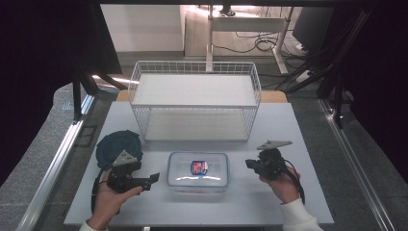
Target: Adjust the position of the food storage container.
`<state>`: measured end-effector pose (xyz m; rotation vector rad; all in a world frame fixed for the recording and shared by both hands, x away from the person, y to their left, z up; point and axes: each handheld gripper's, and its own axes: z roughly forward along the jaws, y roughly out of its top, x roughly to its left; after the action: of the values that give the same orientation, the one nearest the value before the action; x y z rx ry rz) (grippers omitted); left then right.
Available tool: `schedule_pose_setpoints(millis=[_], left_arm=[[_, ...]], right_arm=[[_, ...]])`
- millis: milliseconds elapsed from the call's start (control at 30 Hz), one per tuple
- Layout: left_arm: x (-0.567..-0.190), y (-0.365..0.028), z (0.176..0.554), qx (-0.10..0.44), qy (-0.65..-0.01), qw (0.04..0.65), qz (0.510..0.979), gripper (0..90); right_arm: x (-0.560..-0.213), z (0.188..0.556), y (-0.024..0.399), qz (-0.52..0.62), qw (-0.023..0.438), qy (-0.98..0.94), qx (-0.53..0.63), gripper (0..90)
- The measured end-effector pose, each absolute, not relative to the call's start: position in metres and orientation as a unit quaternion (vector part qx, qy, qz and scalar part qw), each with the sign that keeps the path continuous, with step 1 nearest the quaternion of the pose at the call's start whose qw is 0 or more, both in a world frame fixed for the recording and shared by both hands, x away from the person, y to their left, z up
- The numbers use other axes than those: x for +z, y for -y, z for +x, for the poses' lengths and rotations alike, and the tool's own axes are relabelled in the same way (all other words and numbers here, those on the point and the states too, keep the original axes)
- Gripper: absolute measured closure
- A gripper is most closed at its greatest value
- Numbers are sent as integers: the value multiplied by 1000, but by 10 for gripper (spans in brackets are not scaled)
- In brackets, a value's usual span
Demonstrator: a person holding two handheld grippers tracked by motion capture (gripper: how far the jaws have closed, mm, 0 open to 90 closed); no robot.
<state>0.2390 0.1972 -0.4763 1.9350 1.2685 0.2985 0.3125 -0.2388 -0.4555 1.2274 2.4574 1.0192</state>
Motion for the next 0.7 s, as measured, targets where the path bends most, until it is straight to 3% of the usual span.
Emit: schedule_pose_setpoints(millis=[200, 267, 367, 433, 533, 700], left_arm=[[-476, -196, 239, 116, -501, 399, 760, 172], [-476, -196, 239, 115, -501, 400, 759, 167], [-474, -198, 238, 112, -505, 411, 751, 158], [-473, -200, 238, 113, -507, 415, 747, 153], [-472, -202, 238, 113, -511, 418, 742, 151], [-472, -203, 237, 111, -512, 423, 739, 150]], right_arm=[[-455, 297, 259, 422, 89, -818, 381, 865], [-456, 295, 260, 419, 80, -814, 393, 752], [-456, 294, 259, 433, 83, -799, 408, 484], [-455, 294, 258, 440, 78, -790, 421, 380], [-455, 294, 259, 444, 63, -781, 435, 303], [-456, 295, 260, 445, 61, -778, 440, 251]])
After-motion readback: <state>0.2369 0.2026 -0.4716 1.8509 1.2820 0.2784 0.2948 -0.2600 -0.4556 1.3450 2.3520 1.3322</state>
